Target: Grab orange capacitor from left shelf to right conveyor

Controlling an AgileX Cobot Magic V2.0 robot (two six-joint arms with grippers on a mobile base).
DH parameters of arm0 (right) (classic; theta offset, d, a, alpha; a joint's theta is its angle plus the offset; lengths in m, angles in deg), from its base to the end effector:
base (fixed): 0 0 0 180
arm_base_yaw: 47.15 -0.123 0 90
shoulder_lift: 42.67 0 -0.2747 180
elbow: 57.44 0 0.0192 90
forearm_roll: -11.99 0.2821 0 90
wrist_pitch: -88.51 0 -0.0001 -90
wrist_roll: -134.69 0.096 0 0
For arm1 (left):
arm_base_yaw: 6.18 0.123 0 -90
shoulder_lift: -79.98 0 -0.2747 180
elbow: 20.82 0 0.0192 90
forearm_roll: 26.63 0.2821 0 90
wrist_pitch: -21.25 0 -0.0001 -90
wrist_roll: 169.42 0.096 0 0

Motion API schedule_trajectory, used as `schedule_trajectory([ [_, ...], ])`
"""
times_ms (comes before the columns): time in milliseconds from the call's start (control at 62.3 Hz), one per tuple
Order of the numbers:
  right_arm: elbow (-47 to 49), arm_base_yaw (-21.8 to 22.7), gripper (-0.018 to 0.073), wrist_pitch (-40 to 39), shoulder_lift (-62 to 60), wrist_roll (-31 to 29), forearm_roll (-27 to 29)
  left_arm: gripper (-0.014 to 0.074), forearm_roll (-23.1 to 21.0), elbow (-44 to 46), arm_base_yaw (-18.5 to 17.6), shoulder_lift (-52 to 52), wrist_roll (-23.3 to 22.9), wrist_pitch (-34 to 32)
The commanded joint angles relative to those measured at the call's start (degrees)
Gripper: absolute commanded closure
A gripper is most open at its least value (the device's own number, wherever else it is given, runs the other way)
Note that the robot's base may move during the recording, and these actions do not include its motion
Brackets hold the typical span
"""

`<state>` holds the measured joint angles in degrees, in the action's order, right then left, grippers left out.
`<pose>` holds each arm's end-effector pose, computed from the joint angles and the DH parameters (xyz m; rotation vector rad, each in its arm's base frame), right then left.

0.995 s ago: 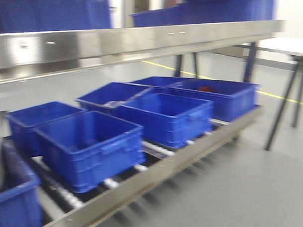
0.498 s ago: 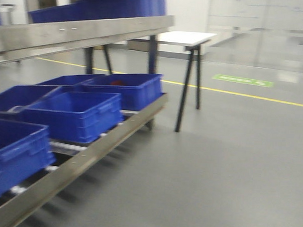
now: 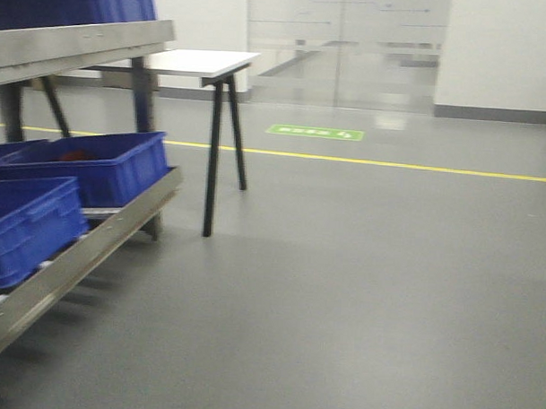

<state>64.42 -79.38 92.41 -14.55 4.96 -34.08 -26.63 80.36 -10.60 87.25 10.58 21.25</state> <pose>0.1158 0.0673 0.2917 -0.3415 1.5339 0.4643 0.1031 -0.0080 0.2026 0.0580 1.5017 -0.0621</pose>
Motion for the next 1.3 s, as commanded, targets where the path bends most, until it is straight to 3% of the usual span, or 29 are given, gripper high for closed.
schedule_trajectory([
  [0,1.71,-0.04,0.0511,-3.50,0.32,-0.32,-1.15,0.0701,-0.31,0.45,-0.11,0.58,0.00,-5.18],
  [1284,1.71,-0.04,0.0511,-3.50,0.32,-0.32,-1.15,0.0701,-0.31,0.45,-0.11,0.58,0.00,-5.18],
])
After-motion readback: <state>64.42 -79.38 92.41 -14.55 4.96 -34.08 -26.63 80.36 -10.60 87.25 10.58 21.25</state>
